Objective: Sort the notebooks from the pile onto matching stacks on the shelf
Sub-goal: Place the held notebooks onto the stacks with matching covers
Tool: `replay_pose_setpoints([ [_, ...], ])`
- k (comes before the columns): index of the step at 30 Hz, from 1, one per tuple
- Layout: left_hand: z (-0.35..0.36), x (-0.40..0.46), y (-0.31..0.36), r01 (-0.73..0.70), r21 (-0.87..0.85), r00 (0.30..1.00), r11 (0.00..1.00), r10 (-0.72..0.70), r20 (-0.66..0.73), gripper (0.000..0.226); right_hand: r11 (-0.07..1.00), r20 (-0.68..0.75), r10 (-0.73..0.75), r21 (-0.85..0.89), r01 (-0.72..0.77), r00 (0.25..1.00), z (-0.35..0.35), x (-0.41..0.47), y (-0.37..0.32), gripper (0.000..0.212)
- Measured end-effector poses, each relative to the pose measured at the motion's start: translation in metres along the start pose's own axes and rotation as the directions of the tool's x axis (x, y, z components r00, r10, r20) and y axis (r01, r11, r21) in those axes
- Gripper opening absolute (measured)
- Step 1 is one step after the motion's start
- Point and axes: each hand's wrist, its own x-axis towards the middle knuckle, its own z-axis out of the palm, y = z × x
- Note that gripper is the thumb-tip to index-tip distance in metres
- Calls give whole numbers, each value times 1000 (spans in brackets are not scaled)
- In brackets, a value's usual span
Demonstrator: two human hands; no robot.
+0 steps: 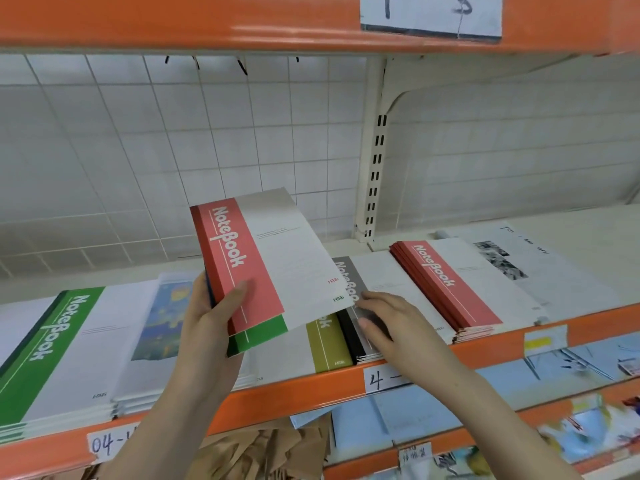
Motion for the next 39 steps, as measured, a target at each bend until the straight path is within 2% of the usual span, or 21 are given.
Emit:
replay_pose_setpoints([
  [3,-3,-2,1,3,6,1000,1000,-3,-6,37,996,106,-55,71,48,993,-4,-7,-1,54],
  [7,-11,-3,7,-7,24,1000,1000,8,-24,41,993,150,-105,-31,111,983,-4,-15,0,75],
  [10,-19,-5,12,-4,48,1000,999,5,-19,40,997,160,-78,1,79,984,-6,-14,-5,67],
  [11,-21,-5,14,2,59,1000,998,-1,-7,41,997,146,-52,64,43,988,-9,-12,-11,60],
  [13,-23,-8,13,18,88,999,996,-21,40,47,931,73,39,359,-63,997,-14,-6,-28,49],
  [15,-18,-12,10,25,145,995,989,-38,88,57,733,73,151,661,-161,986,-15,1,-46,34],
  [17,-8,-17,4,19,190,992,982,-42,116,61,622,108,234,747,-234,966,-12,10,-56,18],
  [20,8,-20,-2,31,189,985,981,-63,163,51,533,121,355,789,-307,927,-10,14,-55,25],
  [25,26,-20,-11,107,119,967,987,-132,219,39,503,104,491,777,-379,865,-31,4,-31,15],
  [28,43,-21,-20,162,38,954,986,-167,250,30,473,62,549,799,-371,834,-47,-4,-18,8],
  [30,58,-21,-26,186,29,944,982,-186,273,39,462,77,546,803,-376,834,-57,-10,-9,14],
  [33,80,-20,-32,190,78,925,979,-205,319,54,438,154,513,799,-411,845,-67,-18,0,37],
  [35,94,-21,-36,169,113,916,979,-199,348,58,405,101,566,830,-383,818,-73,-21,10,35],
  [39,117,-22,-44,154,130,902,980,-193,387,67,387,-1,647,862,-327,762,-84,-26,37,15],
])
